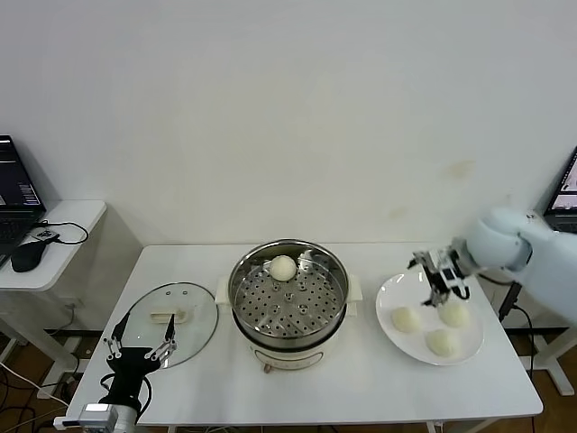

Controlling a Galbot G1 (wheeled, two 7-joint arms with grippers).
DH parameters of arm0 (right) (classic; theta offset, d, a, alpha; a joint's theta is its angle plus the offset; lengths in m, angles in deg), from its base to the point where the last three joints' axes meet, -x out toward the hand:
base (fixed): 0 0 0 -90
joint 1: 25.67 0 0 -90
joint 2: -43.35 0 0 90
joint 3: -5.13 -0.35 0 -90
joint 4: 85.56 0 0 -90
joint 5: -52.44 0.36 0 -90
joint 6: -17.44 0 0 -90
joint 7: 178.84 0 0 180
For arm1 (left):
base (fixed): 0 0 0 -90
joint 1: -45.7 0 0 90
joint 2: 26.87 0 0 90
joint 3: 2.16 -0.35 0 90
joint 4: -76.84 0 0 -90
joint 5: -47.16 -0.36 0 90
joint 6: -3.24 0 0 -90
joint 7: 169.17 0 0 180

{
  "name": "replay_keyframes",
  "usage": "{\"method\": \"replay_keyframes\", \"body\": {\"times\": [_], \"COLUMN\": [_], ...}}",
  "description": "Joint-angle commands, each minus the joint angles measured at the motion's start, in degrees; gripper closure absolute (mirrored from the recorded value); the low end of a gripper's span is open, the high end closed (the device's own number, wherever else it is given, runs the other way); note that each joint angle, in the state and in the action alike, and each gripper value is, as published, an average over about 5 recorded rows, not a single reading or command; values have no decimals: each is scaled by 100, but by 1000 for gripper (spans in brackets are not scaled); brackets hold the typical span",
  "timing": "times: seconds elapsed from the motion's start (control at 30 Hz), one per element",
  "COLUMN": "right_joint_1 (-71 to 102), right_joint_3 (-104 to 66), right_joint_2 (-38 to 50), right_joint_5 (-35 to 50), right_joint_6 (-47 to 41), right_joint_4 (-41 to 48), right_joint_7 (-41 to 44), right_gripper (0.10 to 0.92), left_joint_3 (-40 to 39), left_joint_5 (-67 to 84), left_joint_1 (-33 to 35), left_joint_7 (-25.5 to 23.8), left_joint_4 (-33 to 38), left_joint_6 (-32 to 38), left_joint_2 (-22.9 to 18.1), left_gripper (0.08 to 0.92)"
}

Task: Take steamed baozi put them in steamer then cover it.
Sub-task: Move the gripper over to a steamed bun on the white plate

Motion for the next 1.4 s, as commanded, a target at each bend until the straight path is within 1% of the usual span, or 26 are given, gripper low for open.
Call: {"method": "replay_keyframes", "body": {"times": [0.03, 0.2, 0.33, 0.93, 1.03, 1.27, 1.4], "right_joint_1": [1268, 1332, 1322, 1434, 1448, 1443, 1317], "right_joint_3": [-763, -829, -845, -904, -908, -946, -900], "right_joint_2": [-240, -715, -983, -1474, -1467, -1465, -1388], "right_joint_5": [-376, -517, -528, -606, -629, -612, -507], "right_joint_6": [-195, -77, -70, 3, 12, 46, 41], "right_joint_4": [747, 1234, 1441, 1800, 1808, 1839, 1765], "right_joint_7": [-48, -145, -192, -197, -176, -127, -46], "right_gripper": [202, 203, 203, 205, 233, 355, 386], "left_joint_3": [6, 35, 48, 21, 25, 9, 14], "left_joint_5": [-14, -11, -10, -43, -43, -56, -57], "left_joint_1": [-11, -18, -35, -61, -60, -56, -50], "left_joint_7": [-4, -10, -12, -7, -5, -2, -2], "left_joint_4": [-93, -133, -159, -197, -187, -168, -145], "left_joint_6": [-1, 1, 1, 3, 2, 2, 1], "left_joint_2": [3, 10, 14, -10, -14, -37, -32], "left_gripper": [177, 177, 177, 177, 177, 177, 177]}}
